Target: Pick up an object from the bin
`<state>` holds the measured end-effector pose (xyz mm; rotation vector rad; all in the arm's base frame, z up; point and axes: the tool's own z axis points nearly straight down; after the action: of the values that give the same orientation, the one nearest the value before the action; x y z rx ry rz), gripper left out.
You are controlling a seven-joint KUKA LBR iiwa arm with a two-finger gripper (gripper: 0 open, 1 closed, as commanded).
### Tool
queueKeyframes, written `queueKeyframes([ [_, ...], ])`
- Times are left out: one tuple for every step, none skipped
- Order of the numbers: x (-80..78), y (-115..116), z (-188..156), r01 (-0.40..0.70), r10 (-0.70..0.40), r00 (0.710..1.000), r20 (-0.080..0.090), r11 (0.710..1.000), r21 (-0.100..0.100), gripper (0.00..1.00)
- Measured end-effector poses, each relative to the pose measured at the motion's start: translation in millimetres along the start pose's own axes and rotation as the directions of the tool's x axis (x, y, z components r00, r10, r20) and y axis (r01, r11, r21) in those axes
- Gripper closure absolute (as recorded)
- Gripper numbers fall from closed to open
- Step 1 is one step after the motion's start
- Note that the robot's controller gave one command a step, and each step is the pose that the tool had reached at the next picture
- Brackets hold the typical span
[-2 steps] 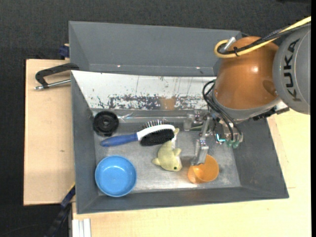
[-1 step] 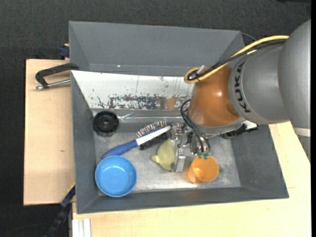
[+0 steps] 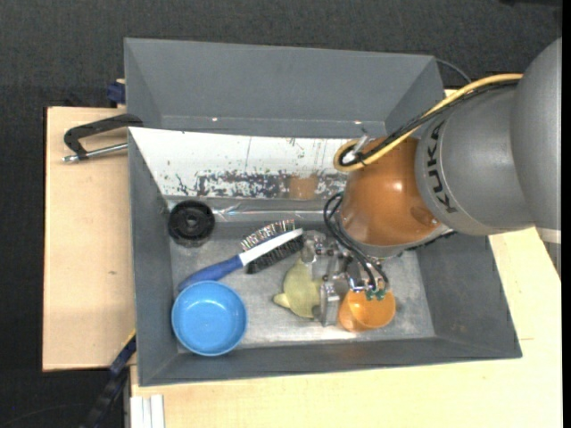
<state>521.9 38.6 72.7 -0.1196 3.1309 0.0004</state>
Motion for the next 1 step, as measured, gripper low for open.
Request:
queueKeyframes([
  [-1.6, -1.3, -2.5, -0.001, 0.001, 1.0, 0.005, 1.0, 0.002, 1.0],
])
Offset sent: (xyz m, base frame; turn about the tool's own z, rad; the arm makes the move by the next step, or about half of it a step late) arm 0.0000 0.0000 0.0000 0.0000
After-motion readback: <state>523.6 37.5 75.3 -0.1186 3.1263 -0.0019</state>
